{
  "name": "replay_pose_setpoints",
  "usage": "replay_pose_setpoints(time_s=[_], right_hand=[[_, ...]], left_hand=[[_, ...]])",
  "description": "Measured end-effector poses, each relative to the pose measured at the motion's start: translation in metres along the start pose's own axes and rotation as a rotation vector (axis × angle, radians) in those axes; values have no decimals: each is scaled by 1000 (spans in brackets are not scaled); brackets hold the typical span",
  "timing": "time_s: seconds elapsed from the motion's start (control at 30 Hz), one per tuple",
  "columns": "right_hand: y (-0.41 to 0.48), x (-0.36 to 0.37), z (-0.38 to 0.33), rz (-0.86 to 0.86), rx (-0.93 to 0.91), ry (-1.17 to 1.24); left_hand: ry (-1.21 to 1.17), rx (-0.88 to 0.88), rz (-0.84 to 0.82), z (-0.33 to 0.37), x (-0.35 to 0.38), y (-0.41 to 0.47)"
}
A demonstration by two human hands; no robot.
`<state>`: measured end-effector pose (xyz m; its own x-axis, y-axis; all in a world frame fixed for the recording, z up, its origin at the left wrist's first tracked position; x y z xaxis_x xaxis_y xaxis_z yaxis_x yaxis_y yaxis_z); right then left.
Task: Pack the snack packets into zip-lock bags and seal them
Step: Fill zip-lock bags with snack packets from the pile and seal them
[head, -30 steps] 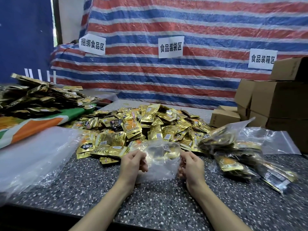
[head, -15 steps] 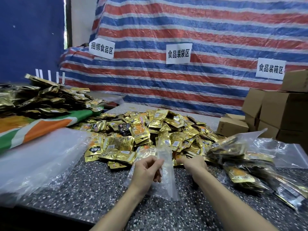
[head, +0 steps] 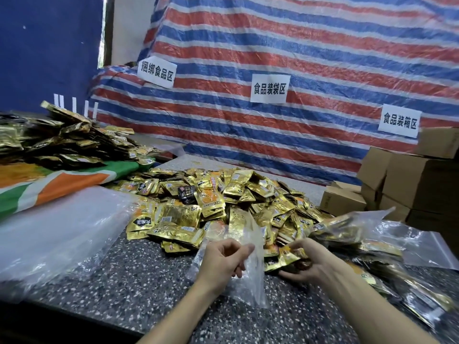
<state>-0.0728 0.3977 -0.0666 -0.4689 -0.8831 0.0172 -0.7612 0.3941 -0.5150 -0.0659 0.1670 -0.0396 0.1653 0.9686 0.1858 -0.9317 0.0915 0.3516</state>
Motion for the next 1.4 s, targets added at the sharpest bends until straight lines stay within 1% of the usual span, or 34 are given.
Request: replay_pose_setpoints(time_s=[0.07, 0.13, 0.17, 0.23, 0.3, 0.37, 0.43, 0.47, 0.5, 0.67, 0.77, 0.83, 0.93, 0.97, 1.17, 1.3, 1.4], right_hand=[[-7, -8, -5, 36, -52, -60], [-15, -21, -23, 100, -222, -104], [-23, -27, -36, 126, -325, -74], [-45, -40, -62, 141, -504, 85], [-73, -38, -78, 77, -582, 203], [-97, -20, -84, -43, -616, 182], [-112, 4, -81, -137, -646, 122], [-116, 13, -78, -144, -671, 60], [-120, 21, -75, -131, -702, -14], [-133, 36, -67, 45, -904, -404], [-133, 44, -55, 57, -905, -566], [-128, 52, -45, 5, -832, -628], [-123, 59, -36, -126, -672, -538], [-123, 59, -38, -156, -644, -515], [-139, 54, -65, -253, -653, -531], [-156, 54, -82, -338, -639, -635], [-168, 52, -98, -413, -611, -557]], left_hand=[[9, 4, -9, -1, 0, 0], [18, 2, -8, -3, -1, -1], [25, 2, -9, -4, -1, -1], [45, -5, -13, -7, 1, -1], [64, -13, -15, -10, 3, 1], [96, -9, -20, -10, 3, 2], [121, -1, -29, -9, 4, 1], [121, 1, -34, -8, 4, 1], [114, 2, -37, -6, 4, 0], [13, -12, -38, -3, 5, -2], [10, 3, -30, 2, 7, -5], [12, 27, -23, 7, 8, -6], [11, 68, -1, 18, 6, -9], [9, 71, 10, 21, 4, -10], [-70, 120, 73, 58, -1, -7], [-100, 175, 77, 95, 2, 0], [-104, 212, 65, 119, 6, 3]])
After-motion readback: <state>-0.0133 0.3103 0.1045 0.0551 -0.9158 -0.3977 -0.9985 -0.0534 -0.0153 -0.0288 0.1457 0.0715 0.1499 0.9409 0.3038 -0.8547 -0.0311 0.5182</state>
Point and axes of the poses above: each hand's wrist, its own y-axis towards the middle knuckle, its own x-axis out of the palm, z = x × y, the point moved 10 cm from there along y, towards the middle knuckle, and after that the axes turned 4 degrees about z, right-handed, at the moved point
